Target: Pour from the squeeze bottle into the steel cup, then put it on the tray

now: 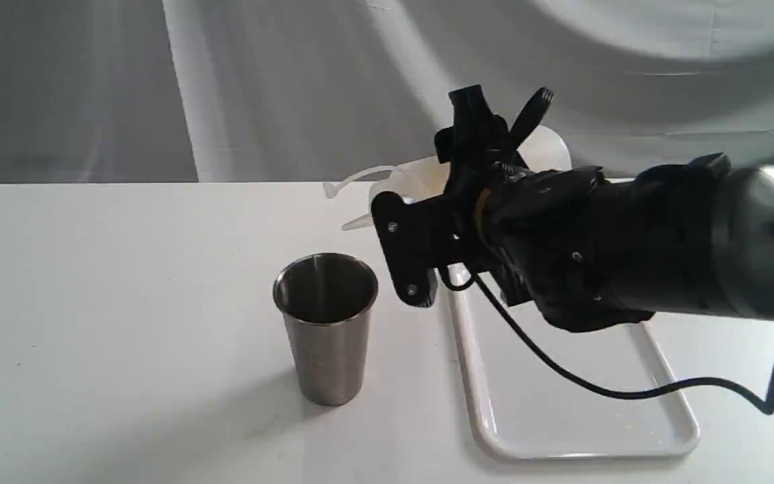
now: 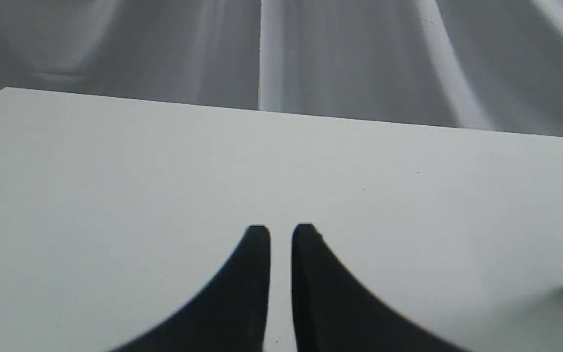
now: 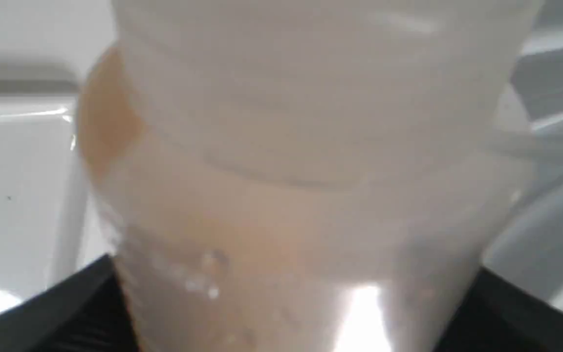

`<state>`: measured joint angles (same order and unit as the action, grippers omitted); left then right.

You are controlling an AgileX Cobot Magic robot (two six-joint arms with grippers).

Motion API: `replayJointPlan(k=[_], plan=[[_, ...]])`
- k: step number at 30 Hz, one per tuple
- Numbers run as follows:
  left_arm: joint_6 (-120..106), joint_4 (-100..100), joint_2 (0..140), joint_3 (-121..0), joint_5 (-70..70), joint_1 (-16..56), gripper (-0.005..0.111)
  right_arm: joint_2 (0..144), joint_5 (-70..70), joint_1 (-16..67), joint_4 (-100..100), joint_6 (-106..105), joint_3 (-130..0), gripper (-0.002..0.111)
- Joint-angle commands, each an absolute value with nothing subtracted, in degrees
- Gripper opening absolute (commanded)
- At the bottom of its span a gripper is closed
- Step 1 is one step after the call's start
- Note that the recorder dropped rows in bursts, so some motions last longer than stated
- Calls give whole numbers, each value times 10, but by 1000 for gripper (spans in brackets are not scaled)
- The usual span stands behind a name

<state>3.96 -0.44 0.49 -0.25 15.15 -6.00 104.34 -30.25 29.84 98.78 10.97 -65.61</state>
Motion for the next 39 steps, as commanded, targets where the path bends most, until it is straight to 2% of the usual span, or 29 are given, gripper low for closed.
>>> replayJointPlan(k=[1,32,39], plan=[[41,-7,6,0,152,-57,8,1038,-317,300,999,90,-661,0],[41,-7,6,0,152,-57,8,1038,-321,300,999,3,-661,0],[41,-7,6,0,152,-57,8,1065,-356,303,999,0,-717,0]])
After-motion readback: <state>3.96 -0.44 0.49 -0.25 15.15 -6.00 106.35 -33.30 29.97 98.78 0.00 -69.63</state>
